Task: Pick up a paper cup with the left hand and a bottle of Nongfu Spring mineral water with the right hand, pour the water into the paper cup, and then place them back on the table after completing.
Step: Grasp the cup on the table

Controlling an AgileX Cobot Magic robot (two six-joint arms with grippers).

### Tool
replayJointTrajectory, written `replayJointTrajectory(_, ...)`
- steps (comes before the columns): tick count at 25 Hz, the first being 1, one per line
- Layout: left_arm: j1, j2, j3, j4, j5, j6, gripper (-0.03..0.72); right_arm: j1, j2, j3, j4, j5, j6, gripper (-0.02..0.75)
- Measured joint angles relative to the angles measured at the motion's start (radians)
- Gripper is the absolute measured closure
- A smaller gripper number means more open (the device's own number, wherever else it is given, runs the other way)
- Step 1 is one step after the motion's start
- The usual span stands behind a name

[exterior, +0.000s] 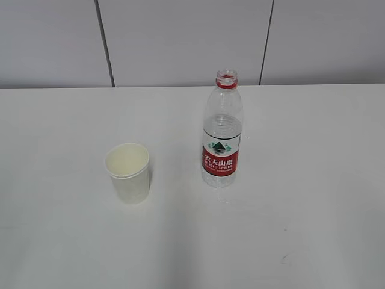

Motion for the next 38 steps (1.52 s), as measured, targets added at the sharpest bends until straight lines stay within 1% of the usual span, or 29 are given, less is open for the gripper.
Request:
replayJointTrajectory(30,0.000,0.000,0.000,0.000,0.000,0.000,0.388,0.000,0.000,-0.004,0.003,-0.008,0.000,0.150)
replayJointTrajectory(32,0.000,0.000,0.000,0.001,0.000,0.000,0.367,0.000,0.000,-0.004,0.003,-0.010,0.000,0.151)
replayJointTrajectory(34,0.000,0.000,-0.005,0.001,-0.006,0.000,0.312,0.000,0.000,-0.008,0.003,-0.012,-0.004,0.151)
replayJointTrajectory(36,0.000,0.000,-0.016,0.001,-0.050,0.000,0.244,0.000,0.014,-0.014,0.005,-0.046,-0.028,0.151)
replayJointTrajectory(38,0.000,0.000,-0.022,0.001,-0.122,0.000,0.209,0.000,0.043,-0.018,0.021,-0.124,-0.067,0.151)
